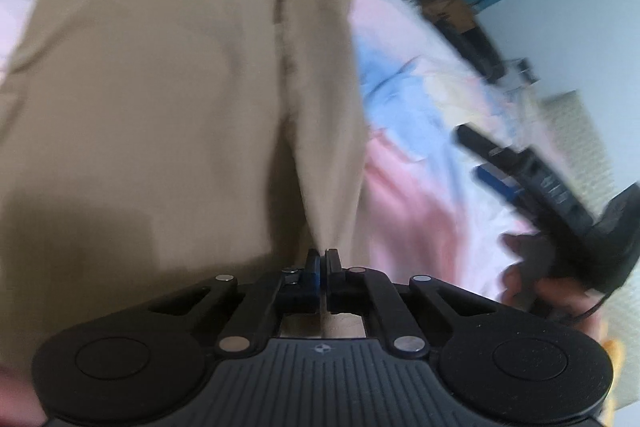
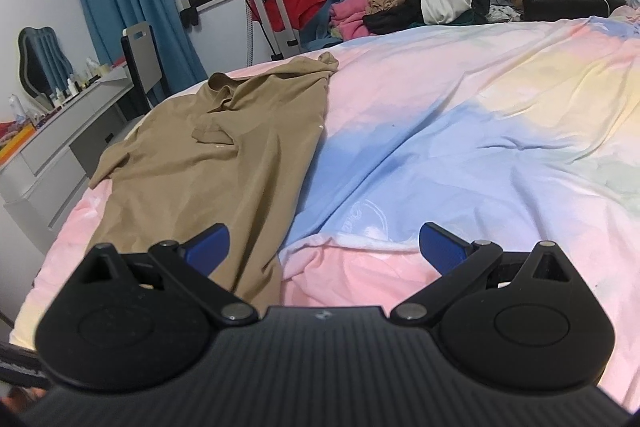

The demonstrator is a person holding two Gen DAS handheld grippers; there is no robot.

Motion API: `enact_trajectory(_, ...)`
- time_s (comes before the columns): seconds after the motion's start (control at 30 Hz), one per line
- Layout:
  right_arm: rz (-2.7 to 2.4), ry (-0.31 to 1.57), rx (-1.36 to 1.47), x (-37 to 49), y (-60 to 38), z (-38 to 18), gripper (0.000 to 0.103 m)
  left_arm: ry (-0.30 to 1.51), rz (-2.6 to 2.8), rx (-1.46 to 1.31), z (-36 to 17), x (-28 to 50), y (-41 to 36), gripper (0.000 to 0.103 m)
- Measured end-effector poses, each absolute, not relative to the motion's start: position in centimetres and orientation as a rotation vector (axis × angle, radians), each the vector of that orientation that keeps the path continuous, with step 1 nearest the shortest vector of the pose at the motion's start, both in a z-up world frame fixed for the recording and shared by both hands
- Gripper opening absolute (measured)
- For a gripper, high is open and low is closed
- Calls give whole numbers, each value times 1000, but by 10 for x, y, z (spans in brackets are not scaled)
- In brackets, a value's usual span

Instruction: Fold clothes

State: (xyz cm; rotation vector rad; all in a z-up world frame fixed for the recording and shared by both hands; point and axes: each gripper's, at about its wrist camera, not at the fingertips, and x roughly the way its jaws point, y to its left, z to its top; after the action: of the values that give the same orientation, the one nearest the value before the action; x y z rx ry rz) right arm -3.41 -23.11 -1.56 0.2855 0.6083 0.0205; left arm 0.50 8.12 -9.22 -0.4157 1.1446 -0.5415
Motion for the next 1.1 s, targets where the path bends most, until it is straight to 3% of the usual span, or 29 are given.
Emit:
enact_trajectory(0.17,31,607,280,-32,-227,-16,103,1175,-488,-364,-97,3,83,4)
enact_trajectory(0.33,60,536,221,-42,-214,-10,103,1070,-461,-280,-78,-5,80,45)
enact_trajectory(0.47,99,465,199,-49,-204,-2,103,955,-420,-219,-60,-14,80,70)
enact_trajectory(0.53,116,434,188,-53,-199,1,103,869,-374,-202,-47,-18,86,89)
enact_trajectory(0.63,121,373,176,-59,-192,5,103,768,-321,-204,-30,-23,100,99)
enact_trajectory(0.83,137,352,169,-63,-180,7,103,731,-270,-344,-9,5,134,101)
enact_trajectory(1.1,113,432,131,-43,-168,-11,103,761,-68,-641,-20,122,227,100)
